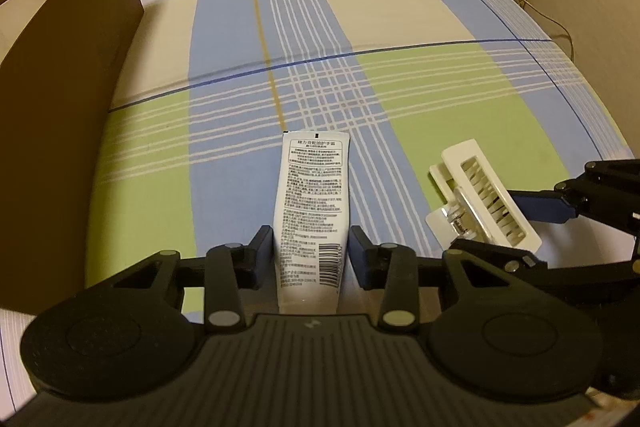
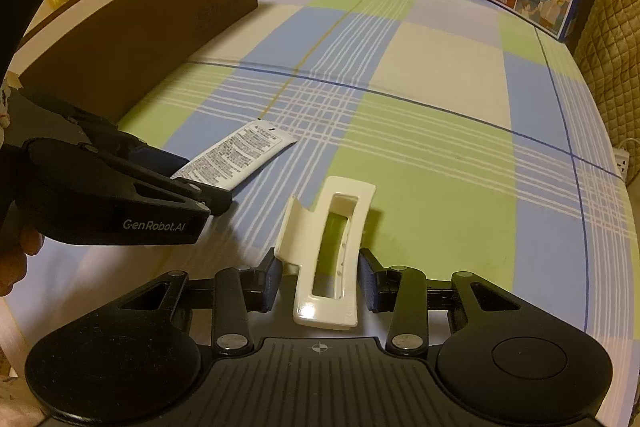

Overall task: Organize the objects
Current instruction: 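Lift the tube and hair clip and carry them over the brown box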

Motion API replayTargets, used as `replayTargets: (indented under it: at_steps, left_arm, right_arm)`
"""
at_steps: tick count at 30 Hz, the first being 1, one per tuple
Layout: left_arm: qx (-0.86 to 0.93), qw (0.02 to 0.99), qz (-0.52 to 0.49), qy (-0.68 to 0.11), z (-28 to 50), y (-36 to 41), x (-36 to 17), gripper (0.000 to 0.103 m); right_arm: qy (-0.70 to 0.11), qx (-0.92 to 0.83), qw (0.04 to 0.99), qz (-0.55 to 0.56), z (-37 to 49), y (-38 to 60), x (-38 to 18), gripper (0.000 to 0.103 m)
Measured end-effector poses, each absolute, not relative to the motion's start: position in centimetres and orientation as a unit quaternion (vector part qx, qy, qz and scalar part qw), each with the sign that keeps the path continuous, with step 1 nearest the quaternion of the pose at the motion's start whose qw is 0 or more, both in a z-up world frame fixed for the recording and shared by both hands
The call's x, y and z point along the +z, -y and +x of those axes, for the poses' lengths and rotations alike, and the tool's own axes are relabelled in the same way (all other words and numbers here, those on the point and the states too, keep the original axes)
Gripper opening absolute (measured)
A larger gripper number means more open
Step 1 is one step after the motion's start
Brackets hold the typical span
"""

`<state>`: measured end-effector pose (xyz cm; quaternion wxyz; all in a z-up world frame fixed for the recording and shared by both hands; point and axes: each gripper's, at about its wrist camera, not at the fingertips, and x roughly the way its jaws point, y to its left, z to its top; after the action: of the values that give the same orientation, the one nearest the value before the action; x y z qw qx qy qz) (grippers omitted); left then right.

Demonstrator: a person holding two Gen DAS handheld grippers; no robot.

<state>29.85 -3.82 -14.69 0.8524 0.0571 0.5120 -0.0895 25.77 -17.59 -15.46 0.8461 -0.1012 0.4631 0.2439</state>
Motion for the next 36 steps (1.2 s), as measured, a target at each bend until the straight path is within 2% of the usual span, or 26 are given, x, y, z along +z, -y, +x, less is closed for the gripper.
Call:
replayTargets:
  at_steps: [12, 36]
  left_arm:
    - [-0.091, 0.852, 0.038, -0.514, 28.4, 3.1, -13.9, 0.035]
    - [-0.077, 0.908, -0.008, -0.411, 27.1, 0.4, -4.7, 0.034]
  right_arm:
    - [-0.455, 0.255, 0.848, -0.091, 25.0, 18.0, -14.4, 0.037]
    - [-0.377, 0.289, 0.877, -0.075, 25.6, 15.6, -7.2, 0.037]
